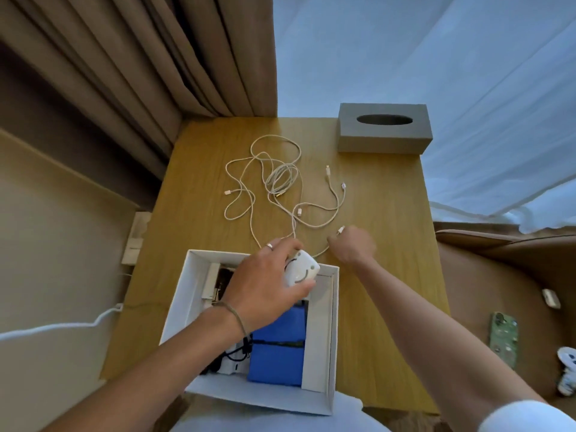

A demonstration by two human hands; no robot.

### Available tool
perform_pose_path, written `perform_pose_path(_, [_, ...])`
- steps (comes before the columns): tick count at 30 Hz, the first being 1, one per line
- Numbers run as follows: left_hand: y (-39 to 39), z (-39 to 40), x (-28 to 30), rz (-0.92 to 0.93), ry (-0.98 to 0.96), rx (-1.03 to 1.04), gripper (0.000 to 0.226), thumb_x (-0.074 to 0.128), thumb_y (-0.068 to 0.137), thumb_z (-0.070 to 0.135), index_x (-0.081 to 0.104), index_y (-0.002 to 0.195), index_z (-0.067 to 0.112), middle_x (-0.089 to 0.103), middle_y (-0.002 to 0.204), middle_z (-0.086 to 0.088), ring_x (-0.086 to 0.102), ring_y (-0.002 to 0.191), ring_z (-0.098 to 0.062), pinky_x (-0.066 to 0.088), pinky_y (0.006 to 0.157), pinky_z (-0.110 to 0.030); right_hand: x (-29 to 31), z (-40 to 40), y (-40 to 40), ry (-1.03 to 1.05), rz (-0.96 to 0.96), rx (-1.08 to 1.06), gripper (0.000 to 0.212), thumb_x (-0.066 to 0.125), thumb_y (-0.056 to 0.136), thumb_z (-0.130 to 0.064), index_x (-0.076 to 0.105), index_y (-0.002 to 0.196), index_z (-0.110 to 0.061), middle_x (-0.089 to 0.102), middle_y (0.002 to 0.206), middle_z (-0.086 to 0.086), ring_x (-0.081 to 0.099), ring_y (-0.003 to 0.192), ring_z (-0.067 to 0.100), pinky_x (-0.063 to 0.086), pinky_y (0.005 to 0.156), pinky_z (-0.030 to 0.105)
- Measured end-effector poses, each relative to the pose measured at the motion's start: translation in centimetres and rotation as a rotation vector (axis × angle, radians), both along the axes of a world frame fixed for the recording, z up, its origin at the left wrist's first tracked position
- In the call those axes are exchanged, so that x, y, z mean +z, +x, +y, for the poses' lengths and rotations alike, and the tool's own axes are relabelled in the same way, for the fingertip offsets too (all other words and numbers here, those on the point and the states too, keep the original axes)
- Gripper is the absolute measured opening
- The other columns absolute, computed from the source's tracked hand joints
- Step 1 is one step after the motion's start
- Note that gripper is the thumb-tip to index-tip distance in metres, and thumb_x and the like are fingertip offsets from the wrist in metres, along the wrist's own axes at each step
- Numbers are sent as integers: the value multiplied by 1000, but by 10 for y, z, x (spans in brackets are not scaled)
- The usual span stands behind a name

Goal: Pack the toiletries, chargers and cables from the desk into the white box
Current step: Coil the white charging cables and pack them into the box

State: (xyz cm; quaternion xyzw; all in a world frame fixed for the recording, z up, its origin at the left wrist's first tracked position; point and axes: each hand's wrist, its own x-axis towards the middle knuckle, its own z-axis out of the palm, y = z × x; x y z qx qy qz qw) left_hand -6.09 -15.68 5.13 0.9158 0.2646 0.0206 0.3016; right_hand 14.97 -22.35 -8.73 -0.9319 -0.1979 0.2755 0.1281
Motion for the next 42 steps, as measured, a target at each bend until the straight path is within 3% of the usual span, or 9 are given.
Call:
perform_pose_path(14, [-32,-46,-79,184,93,-102,52,67,81,53,52,125,28,57,117,4,56,107,-17,50,86,-34,2,6,-1,-115,-130,94,21,66,80,-21,54,63,-16,54,61,-2,49,53,15,37,50,23])
perform_pose_path(18, [-31,-51,-96,239,99,-150,53,63,86,52,51,130,26,56,122,2,53,113,-19,52,87,-37,1,-11,0,111,-34,-16,26,66,79,-21,55,58,-14,51,53,-5,46,49,15,33,46,22])
perform_pose_path(24, [-29,-52,-91,267,124,-205,51,58,90,54,53,132,25,57,124,3,53,114,-18,49,86,-35,44,-24,-7,634,140,-177,12,76,75,-6,73,69,-15,73,63,0,69,61,11,54,58,26])
perform_pose_path(28, [-32,-40,-51,-127,207,-153,26,53,97,39,67,110,21,64,103,6,60,93,-13,53,75,-34,88,-24,-19,814,177,-72,14,78,83,-8,75,79,-21,75,74,-3,70,71,13,57,69,27])
perform_pose_path(31, [-18,-8,-2,-441,263,-52,25,54,97,28,64,119,19,61,107,3,57,97,-15,50,79,-30,127,-17,-34,856,196,86,19,77,83,-3,76,80,-22,75,73,-10,68,70,5,53,68,19])
perform_pose_path(34, [5,34,43,-342,314,17,39,51,100,38,58,132,17,64,119,-2,55,111,-20,48,93,-35,167,-7,-51,839,181,325,16,79,80,-1,74,81,-17,74,74,-6,67,69,7,52,66,17])
perform_pose_path(37, [17,67,70,-39,-128,-56,45,45,102,47,71,95,11,73,89,-11,65,77,-22,55,75,-42,200,6,-66,772,107,457,24,82,76,-4,63,83,-17,71,73,-2,65,67,14,52,65,27])
perform_pose_path(39, [13,80,75,-36,-556,-113,45,47,103,38,66,76,7,65,70,-10,53,54,-18,48,56,-36,216,14,-71,719,79,507,29,84,75,-9,58,82,-21,69,70,-2,60,60,10,50,61,28])
perform_pose_path(42, [-15,102,76,-104,-912,-207,36,49,103,27,65,72,20,49,55,6,43,46,-8,40,50,-24,229,19,-66,701,151,554,19,85,79,-17,66,79,-17,65,67,-2,54,58,6,45,59,22])
